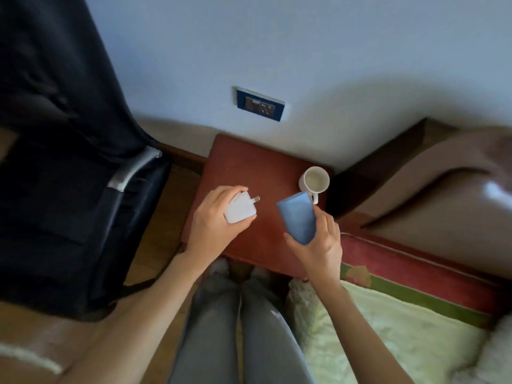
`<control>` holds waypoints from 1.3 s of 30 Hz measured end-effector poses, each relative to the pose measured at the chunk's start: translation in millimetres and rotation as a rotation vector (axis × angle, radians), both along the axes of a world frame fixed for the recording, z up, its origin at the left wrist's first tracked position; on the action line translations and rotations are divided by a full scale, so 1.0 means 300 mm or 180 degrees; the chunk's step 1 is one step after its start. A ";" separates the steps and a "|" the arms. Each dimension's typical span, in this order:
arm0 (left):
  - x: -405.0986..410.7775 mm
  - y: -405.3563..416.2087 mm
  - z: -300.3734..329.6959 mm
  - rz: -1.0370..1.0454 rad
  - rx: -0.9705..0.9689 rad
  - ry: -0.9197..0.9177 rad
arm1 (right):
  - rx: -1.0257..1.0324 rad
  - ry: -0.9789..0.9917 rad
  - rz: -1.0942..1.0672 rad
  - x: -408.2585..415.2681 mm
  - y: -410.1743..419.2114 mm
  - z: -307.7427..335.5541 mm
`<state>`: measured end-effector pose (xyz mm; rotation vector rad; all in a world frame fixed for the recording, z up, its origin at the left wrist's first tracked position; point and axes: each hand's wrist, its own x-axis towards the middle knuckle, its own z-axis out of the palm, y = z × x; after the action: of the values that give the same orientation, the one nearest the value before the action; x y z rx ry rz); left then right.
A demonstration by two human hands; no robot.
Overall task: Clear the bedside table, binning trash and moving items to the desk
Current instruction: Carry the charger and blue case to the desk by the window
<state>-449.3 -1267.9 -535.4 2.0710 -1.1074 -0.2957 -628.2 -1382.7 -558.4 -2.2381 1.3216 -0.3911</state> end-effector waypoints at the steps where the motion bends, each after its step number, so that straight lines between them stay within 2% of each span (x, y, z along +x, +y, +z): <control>1: -0.012 0.022 0.066 0.0095 -0.0097 -0.0030 | -0.0036 -0.0039 0.0089 -0.005 0.010 0.047; 6: -0.073 0.161 0.319 0.0585 -0.0331 0.0052 | -0.0149 -0.0176 0.0623 -0.003 0.086 0.249; 11: -0.129 0.402 0.440 0.1141 -0.0448 0.0131 | -0.0199 -0.0308 0.1142 0.057 0.220 0.411; 18: -0.235 0.880 0.496 0.2090 -0.0419 0.0118 | -0.0297 -0.0329 0.2109 0.142 0.536 0.522; 29: -0.488 1.712 0.531 0.3214 -0.0231 -0.0020 | -0.0427 -0.0469 0.3472 0.194 1.221 0.600; 33: -0.558 1.916 0.553 0.3563 -0.0148 -0.0022 | -0.0509 -0.0538 0.3856 0.209 1.428 0.633; 39: -0.575 2.134 0.561 0.3999 -0.0339 -0.0087 | -0.0641 -0.0482 0.4409 0.319 1.652 0.665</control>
<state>-621.7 -627.8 -367.1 2.2472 0.2907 0.4042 -532.5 -887.2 -358.8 -2.5992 -0.5048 -0.1378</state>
